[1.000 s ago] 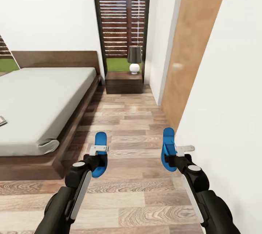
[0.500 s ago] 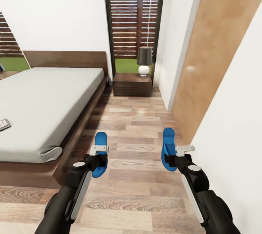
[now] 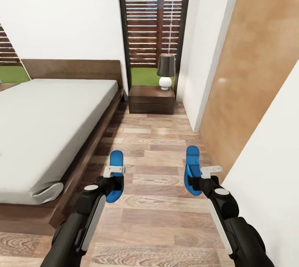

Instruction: In the bedroom, move the book from the bed onto either nightstand, and place the two sandals side by side next to the bed.

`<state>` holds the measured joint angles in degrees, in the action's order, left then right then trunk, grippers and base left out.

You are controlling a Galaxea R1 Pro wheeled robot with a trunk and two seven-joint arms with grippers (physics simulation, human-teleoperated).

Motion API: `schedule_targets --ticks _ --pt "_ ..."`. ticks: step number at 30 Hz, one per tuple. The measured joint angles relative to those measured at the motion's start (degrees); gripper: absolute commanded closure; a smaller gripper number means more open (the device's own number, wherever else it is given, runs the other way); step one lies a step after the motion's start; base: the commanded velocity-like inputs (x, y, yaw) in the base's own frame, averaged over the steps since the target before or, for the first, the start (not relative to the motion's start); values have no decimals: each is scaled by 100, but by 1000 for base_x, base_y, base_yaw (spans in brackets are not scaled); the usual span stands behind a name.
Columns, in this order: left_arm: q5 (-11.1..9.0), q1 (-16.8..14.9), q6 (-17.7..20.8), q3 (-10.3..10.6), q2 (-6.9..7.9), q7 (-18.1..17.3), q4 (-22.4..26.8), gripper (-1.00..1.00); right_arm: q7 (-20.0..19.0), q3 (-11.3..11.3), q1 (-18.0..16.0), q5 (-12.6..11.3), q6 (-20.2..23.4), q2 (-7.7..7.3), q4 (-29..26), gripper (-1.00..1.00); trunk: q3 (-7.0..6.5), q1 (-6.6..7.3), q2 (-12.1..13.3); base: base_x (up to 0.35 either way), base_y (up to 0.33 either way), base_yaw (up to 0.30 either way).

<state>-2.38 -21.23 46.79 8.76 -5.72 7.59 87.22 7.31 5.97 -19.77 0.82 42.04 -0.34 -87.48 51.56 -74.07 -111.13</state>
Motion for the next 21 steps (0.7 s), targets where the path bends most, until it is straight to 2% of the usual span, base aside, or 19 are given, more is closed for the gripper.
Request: schedule_targets --ticks 6,9,13,18,21 --pt "-17 0 5 13 0 -10 -42 100 -3 -12 1 -17 -19 21 282 100 0 0 0 341 0 0" --pt "-19 -22 -1 31 -6 -13 -358 100 -6 -21 1 -23 -43 39 630 100 0 0 0 341 0 0" --pt "-7 -60 -12 38 -8 -12 -639 100 -1 -24 -2 -17 -56 43 744 100 0 0 0 341 -34 0" --pt "3 -69 -17 39 -9 -11 -707 100 8 -31 -3 -14 -59 32 812 100 0 0 0 341 -66 0" --pt "8 -70 -17 36 -9 -5 -688 100 4 -31 -2 -28 -65 27 1151 100 0 0 0 341 -73 0"
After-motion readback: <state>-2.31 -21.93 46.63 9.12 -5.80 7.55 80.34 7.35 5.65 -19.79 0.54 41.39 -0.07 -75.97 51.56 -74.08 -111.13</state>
